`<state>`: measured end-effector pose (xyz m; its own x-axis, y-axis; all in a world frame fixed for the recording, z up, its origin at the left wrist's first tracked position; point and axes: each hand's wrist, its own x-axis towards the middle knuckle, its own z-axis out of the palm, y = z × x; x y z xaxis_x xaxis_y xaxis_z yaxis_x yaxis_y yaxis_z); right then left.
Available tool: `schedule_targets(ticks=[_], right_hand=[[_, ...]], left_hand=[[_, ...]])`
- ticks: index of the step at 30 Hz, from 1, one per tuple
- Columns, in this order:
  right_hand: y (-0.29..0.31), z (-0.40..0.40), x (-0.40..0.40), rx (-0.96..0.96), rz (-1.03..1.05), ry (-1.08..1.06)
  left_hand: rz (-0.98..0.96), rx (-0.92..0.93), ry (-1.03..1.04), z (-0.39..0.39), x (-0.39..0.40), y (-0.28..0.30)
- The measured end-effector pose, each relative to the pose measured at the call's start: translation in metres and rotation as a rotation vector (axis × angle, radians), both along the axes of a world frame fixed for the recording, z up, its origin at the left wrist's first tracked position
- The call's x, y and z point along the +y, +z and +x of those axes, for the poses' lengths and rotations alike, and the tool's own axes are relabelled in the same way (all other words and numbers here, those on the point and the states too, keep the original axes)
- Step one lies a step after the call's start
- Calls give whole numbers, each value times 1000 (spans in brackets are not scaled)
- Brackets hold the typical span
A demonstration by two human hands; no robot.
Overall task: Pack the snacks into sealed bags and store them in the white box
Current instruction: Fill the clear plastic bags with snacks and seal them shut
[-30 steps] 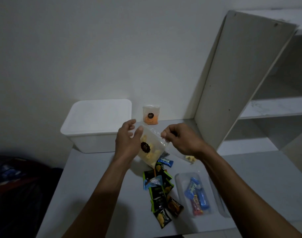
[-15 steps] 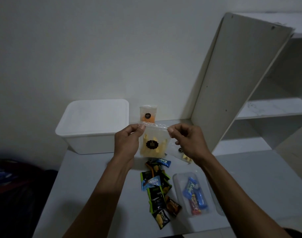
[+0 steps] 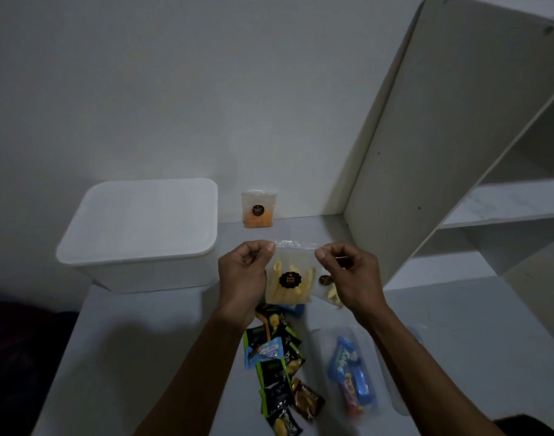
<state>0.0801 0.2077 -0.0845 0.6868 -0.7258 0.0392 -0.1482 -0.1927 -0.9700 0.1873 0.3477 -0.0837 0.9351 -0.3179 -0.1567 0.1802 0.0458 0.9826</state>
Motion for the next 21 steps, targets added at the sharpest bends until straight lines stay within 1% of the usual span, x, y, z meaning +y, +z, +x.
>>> schedule_targets(ticks=[6,15,18,21], right_hand=[[-14,36,-58,38,33,-67],[-57,120,-162,41,98,-159],[-79,145,-189,45,127,-190],[-102,165,-208,47,148,-211]], left_hand=[[106,-52,4,34,-57,-23],[135,-86,68,103,-165,-66],[163,-34,103,123,-193,-86],[144,39,162,138,-214,-105]])
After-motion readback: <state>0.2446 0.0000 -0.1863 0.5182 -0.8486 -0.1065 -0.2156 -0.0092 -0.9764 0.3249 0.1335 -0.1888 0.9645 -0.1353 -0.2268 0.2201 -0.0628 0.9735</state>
